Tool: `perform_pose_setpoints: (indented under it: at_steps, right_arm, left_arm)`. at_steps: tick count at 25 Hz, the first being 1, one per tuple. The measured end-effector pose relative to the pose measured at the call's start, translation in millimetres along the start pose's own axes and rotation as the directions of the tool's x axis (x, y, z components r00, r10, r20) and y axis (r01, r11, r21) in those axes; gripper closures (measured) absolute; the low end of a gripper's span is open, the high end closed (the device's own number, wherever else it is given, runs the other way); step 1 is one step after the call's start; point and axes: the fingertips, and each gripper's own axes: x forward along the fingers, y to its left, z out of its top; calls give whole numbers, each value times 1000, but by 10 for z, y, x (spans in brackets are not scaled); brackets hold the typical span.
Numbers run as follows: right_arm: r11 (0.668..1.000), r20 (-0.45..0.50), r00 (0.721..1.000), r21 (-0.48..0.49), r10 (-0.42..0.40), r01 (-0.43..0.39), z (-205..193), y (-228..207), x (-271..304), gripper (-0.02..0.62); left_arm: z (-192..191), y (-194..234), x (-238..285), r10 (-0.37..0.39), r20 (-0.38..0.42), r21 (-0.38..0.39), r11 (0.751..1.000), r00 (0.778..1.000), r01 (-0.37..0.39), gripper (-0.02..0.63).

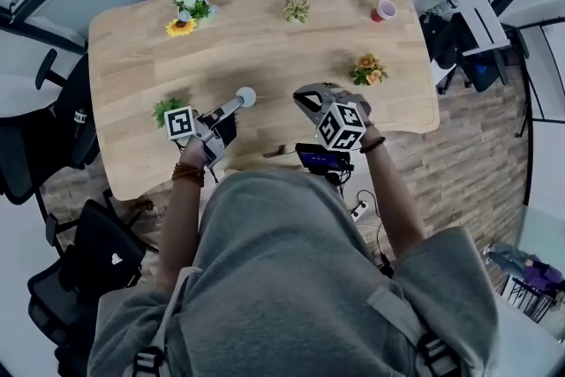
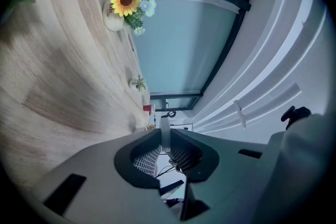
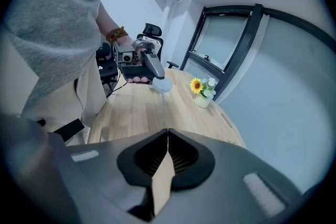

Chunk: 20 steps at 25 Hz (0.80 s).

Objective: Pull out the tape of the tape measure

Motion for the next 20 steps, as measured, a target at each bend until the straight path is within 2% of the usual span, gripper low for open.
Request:
perform_pose_setpoints:
  at_steps: [6, 20]
  right_arm:
    - [999, -43, 999, -30, -22, 21, -93, -56, -44, 580]
    - [999, -73, 997, -20, -32, 30, -290, -153, -158, 580]
  left_arm:
    - [53, 14, -35, -1, 23, -9, 1000, 1000, 1, 541]
    - [162, 119, -191, 32, 50, 2, 999, 998, -32, 541]
